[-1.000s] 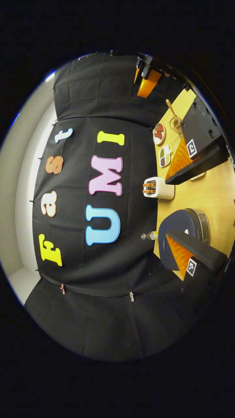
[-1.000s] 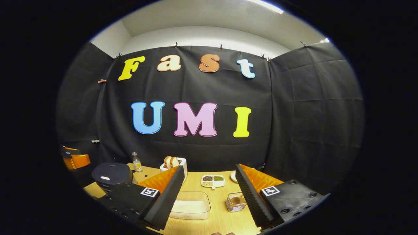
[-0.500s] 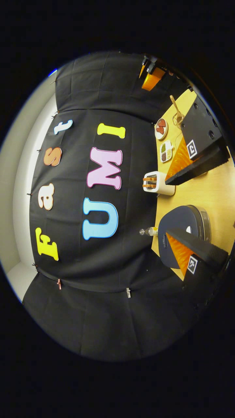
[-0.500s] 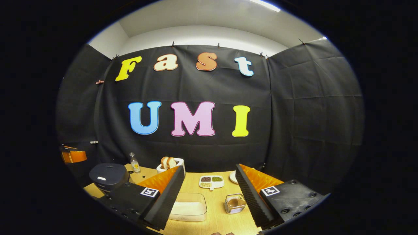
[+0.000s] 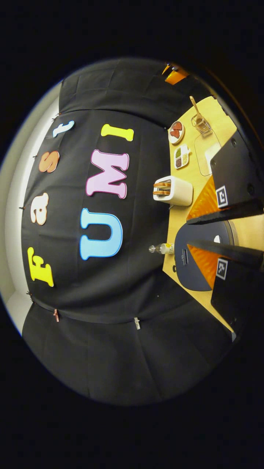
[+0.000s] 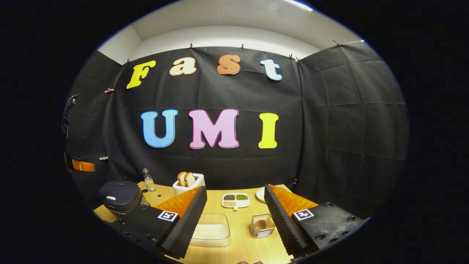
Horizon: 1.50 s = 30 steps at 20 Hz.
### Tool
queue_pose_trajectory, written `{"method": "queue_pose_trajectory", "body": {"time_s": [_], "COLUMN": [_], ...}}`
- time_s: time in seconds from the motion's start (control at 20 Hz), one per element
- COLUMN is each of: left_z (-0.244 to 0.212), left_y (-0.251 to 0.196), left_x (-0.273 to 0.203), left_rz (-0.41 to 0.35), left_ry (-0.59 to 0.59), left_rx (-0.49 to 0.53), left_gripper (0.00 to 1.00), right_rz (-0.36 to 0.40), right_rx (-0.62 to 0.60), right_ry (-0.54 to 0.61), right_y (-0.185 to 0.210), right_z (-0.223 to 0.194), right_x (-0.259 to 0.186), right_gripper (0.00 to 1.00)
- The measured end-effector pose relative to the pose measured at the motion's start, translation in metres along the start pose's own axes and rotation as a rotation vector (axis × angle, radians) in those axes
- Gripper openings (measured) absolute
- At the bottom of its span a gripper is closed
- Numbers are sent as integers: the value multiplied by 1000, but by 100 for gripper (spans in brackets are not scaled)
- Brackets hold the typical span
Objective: Close the left gripper, press the button to open the rice cooker; take a wooden spoon from the chopstick holder with the right hand, scoop a spoonful of rice and pour it into the rice cooker, then put the wooden spoon back into the chopstick holder.
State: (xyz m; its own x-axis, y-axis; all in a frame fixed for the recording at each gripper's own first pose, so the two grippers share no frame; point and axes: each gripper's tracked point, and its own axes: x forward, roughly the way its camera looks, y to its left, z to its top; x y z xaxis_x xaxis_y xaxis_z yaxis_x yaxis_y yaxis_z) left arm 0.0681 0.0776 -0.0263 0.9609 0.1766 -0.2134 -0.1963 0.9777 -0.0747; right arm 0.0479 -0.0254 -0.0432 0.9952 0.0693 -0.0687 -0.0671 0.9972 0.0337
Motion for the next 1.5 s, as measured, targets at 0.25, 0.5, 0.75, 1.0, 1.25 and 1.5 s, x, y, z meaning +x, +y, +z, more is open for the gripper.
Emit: {"method": "queue_pose_trajectory", "body": {"time_s": [0.25, 0.5, 0.75, 1.0, 1.25, 1.5], "left_z": [-38, -93, -112, -118, -123, -126], "left_y": [17, 27, 31, 33, 33, 32], "left_x": [30, 70, 83, 82, 84, 76], "left_rz": [5, 8, 21, 50, 77, 59], "left_ry": [121, 279, 318, 317, 299, 322], "left_rx": [-108, -182, -124, -102, -76, -130], "left_gripper": [7, 10, 7, 8, 7, 7], "right_rz": [-16, -34, -44, -49, -40, -21], "right_rx": [1, -20, -35, -34, -46, -35], "right_ry": [11, 30, 58, 73, 74, 91], "right_y": [-10, -19, -23, -23, -22, -18], "right_z": [-6, -17, -26, -32, -34, -43], "right_x": [-1, -3, -6, -5, -7, -11], "right_gripper": [98, 98, 98, 98, 98, 96]}}
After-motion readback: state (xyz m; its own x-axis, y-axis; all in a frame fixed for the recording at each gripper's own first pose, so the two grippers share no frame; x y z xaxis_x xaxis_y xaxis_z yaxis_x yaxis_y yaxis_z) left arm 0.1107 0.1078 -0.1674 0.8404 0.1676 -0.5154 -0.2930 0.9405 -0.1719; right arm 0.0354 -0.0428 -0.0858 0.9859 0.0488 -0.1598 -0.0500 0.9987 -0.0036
